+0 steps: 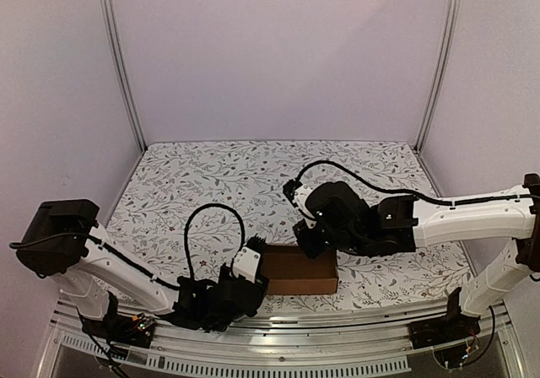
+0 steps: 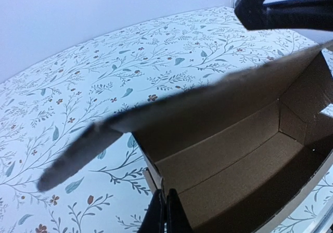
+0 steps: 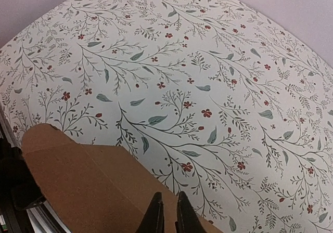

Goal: Fold the paper box

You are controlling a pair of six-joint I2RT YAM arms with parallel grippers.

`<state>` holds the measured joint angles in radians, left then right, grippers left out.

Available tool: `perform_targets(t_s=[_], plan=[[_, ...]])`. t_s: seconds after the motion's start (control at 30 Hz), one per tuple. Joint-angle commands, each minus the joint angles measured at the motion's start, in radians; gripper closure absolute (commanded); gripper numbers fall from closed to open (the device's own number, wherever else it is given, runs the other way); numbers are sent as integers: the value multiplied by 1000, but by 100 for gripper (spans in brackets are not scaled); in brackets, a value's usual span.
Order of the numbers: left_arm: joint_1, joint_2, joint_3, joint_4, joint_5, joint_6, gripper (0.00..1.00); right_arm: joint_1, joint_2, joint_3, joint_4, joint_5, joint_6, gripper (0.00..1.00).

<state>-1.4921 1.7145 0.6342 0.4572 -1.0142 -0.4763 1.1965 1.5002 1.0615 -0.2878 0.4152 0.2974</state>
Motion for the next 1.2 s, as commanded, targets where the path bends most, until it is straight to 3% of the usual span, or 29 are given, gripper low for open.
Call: perform_targets(t_s=[0.0,0.27,0.43,0.7,1.0,1.17], plan=[[12,27,12,-58,-6,-42,97,-7,36,29,26,-18,33,91],[9,-32,-26,-29,55,-59,66,-7,66,12,29,-31,57,95],[-7,-97,-45,-88,112,-104,54,-6,91,-8,55,-53,80,96],[-45,-318,-124,-215,223,-177,46,-5,122,-42,86,-69,107,99],[-68,-559,-185,-285,366,-136,49,11,158,-92,122,-53,126,100],[-69,-671,-206,-309,362,-125,50,23,171,-113,133,-43,132,100]])
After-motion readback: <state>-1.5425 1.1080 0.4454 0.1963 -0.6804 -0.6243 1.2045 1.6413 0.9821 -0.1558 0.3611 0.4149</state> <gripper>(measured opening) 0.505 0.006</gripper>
